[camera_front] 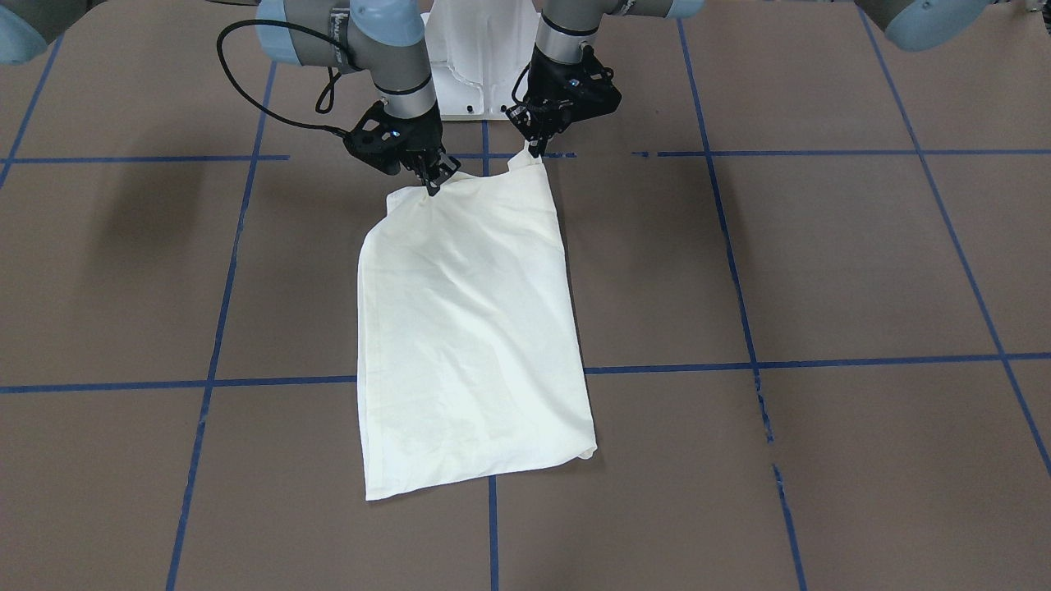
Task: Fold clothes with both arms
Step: 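Pull the near edge toward the robot and lift it with both grippers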
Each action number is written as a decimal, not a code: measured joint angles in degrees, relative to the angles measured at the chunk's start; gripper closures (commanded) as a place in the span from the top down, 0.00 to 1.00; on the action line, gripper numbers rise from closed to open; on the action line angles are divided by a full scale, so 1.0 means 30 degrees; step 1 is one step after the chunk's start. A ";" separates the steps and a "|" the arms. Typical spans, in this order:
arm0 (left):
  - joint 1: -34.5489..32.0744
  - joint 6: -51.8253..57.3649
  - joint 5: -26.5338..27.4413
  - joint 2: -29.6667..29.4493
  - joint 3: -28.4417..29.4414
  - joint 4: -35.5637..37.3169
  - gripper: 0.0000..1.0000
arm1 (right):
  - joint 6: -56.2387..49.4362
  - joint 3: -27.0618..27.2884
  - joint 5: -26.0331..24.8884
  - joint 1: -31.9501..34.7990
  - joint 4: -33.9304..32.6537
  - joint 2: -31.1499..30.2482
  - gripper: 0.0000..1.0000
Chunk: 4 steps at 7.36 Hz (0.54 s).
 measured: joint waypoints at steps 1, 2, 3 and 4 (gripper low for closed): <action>0.0214 0.0133 -0.0025 0.0319 -0.0680 0.0149 0.00 | 0.0309 0.1208 0.0030 -0.0576 -0.0024 -0.0444 0.00; 0.0738 0.0182 -0.0028 0.0702 -0.1566 0.0413 0.00 | 0.0676 0.2274 0.0125 -0.1217 -0.0102 -0.0672 0.00; 0.1361 0.0183 -0.0033 0.0954 -0.2575 0.0992 0.00 | 0.0930 0.3072 0.0210 -0.1829 -0.0175 -0.0768 0.00; 0.1802 0.0178 -0.0074 0.1012 -0.3299 0.1524 0.00 | 0.1033 0.3324 0.0249 -0.2175 -0.0197 -0.0790 0.00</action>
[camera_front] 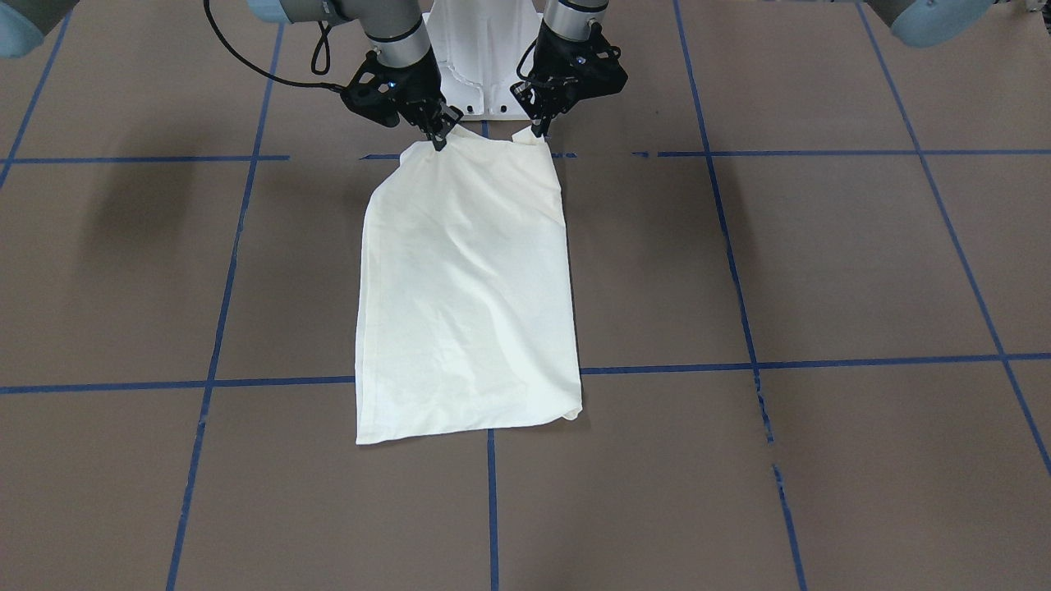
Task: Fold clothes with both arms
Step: 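Pull the near edge toward the robot and lift it with both grippers, then fold the held edge over toward the far edge with both grippers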
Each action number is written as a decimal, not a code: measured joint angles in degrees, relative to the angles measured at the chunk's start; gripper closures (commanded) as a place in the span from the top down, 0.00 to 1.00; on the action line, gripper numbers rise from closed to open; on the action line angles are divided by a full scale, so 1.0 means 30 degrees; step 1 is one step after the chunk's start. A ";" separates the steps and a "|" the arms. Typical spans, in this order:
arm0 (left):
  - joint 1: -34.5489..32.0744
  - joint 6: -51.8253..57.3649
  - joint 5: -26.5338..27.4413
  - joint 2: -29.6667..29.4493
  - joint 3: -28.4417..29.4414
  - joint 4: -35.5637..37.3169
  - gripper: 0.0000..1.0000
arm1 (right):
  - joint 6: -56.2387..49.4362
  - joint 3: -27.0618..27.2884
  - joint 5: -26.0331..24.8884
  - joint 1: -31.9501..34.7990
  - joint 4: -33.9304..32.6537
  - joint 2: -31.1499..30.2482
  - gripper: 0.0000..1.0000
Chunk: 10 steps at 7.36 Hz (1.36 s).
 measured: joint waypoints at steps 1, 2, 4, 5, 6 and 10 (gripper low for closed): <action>0.0235 0.0027 -0.0062 -0.0062 -0.0263 0.0226 0.00 | -0.0026 -0.0198 -0.0017 0.0041 0.0021 0.0001 0.00; 0.0268 0.0222 -0.0065 -0.0173 -0.0264 0.0262 0.00 | -0.0114 -0.0690 -0.0064 0.0540 0.0097 0.0033 0.00; -0.0909 0.1017 -0.0031 -0.1373 0.0994 0.0138 0.00 | -0.0208 -0.1557 -0.0005 0.2541 0.0199 0.0209 0.00; -0.1874 0.1277 -0.0041 -0.1932 0.2024 -0.0221 0.00 | -0.0266 -0.1707 0.0020 0.3523 0.0213 0.0344 0.00; -0.2983 0.1628 -0.0063 -0.2347 0.3045 -0.0829 0.00 | -0.0397 -0.1920 0.0023 0.4301 0.0215 0.0567 0.00; -0.6809 0.2352 -0.1793 -0.4164 0.8262 -0.4742 0.00 | -0.1129 -0.4665 0.0093 0.6122 0.0240 0.2541 0.00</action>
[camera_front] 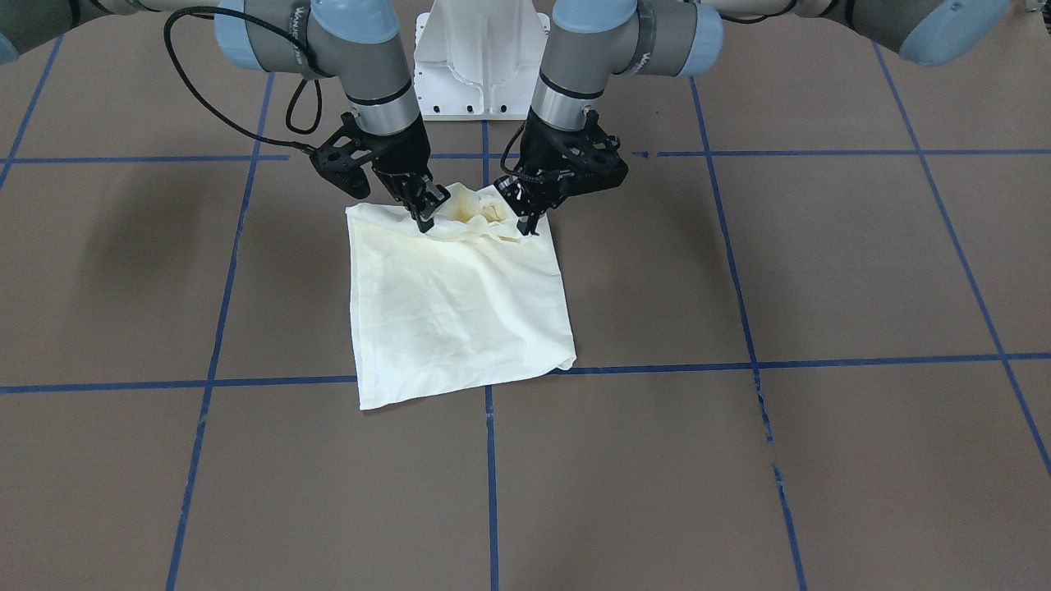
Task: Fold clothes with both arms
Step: 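Fold the held edge over toward the far edge with both grippers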
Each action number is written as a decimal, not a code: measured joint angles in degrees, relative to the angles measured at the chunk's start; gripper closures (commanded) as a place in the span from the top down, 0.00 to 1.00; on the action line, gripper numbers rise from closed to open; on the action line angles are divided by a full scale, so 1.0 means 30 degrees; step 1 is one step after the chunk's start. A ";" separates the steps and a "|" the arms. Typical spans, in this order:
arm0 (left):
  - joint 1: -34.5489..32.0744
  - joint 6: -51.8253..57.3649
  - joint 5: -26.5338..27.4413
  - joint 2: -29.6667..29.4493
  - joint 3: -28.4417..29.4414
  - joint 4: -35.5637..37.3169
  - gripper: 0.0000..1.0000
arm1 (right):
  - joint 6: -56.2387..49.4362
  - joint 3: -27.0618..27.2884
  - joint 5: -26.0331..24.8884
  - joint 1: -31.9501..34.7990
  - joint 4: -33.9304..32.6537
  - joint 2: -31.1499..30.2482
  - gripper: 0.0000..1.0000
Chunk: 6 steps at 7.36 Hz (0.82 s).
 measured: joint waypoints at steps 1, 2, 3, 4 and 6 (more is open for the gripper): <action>-0.0202 0.0052 -0.0120 -0.0059 0.0592 -0.0647 0.00 | -0.0101 -0.0519 0.0127 0.0519 0.0166 0.0290 0.00; -0.0322 0.0093 -0.0166 -0.0073 0.0818 -0.0911 0.00 | -0.0221 -0.1374 0.0502 0.1146 0.0615 0.0740 0.00; -0.0475 0.0124 -0.0185 -0.0081 0.0919 -0.1008 0.00 | -0.0356 -0.2599 0.1027 0.1778 0.1095 0.1373 0.00; -0.0750 0.0333 -0.0185 -0.0107 0.1046 -0.1040 0.00 | -0.0667 -0.4110 0.1579 0.2367 0.1349 0.2212 0.00; -0.1556 0.1101 -0.0173 -0.0605 0.1993 -0.1108 0.00 | -0.1426 -0.6610 0.2559 0.3331 0.1488 0.3735 0.00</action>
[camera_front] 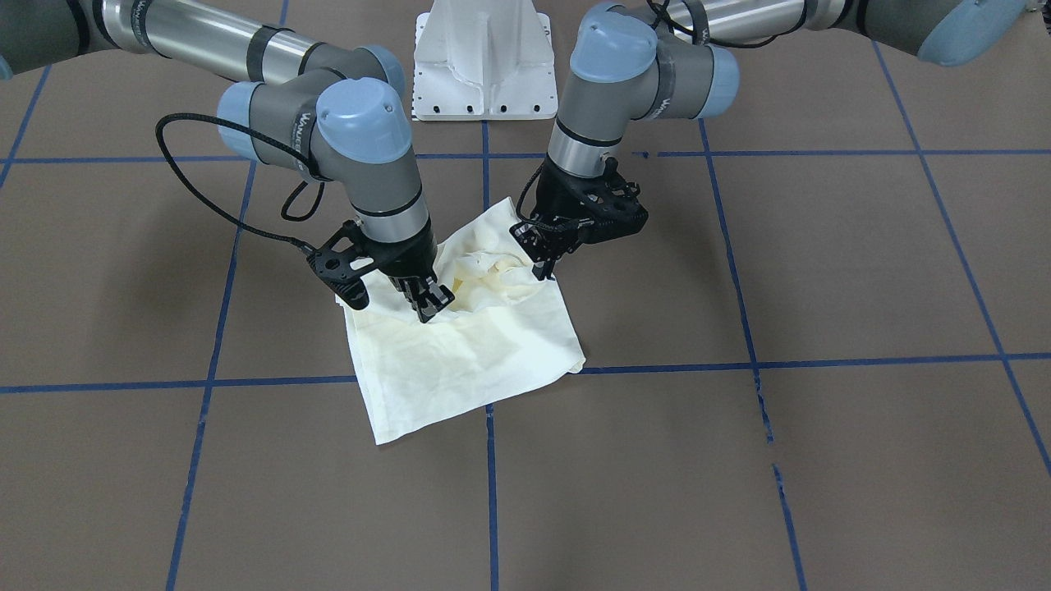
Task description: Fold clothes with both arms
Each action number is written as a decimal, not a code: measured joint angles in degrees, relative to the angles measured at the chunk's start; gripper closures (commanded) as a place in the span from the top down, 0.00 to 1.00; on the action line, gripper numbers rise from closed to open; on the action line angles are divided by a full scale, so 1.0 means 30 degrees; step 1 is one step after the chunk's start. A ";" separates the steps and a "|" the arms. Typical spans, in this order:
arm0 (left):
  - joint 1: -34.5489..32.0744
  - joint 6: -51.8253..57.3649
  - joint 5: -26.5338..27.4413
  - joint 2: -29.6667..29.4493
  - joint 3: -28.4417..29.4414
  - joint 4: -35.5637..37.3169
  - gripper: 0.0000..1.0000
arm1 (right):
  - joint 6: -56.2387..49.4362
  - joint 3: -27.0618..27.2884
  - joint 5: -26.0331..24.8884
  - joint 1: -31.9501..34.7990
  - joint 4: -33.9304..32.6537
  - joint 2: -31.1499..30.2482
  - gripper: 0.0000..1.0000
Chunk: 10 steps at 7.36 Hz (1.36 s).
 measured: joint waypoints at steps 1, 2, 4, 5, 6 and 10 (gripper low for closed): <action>-0.0373 0.0280 0.0012 -0.0440 0.0748 -0.0146 0.00 | -0.0277 -0.0703 0.0176 0.0315 0.0026 0.0545 0.00; -0.0712 0.0545 0.0019 -0.0714 0.1268 -0.0325 0.00 | -0.0447 -0.1568 0.0238 0.0512 0.0211 0.1160 0.00; -0.1277 0.0982 0.0023 -0.0868 0.1938 -0.0532 0.00 | -0.0620 -0.3908 0.0266 0.0621 0.1405 0.2236 0.00; -0.1452 0.1139 0.0023 -0.0877 0.2440 -0.0851 0.00 | -0.0717 -0.4712 0.0262 0.0630 0.1911 0.2459 0.41; -0.1536 0.1208 0.0030 -0.0883 0.3010 -0.1327 0.00 | -0.0808 -0.5208 0.0238 0.0646 0.2424 0.2580 0.99; -0.2100 0.1396 0.0061 -0.0907 0.3677 -0.1891 0.16 | -0.0919 -0.5894 0.0005 0.1278 0.4163 0.2873 1.00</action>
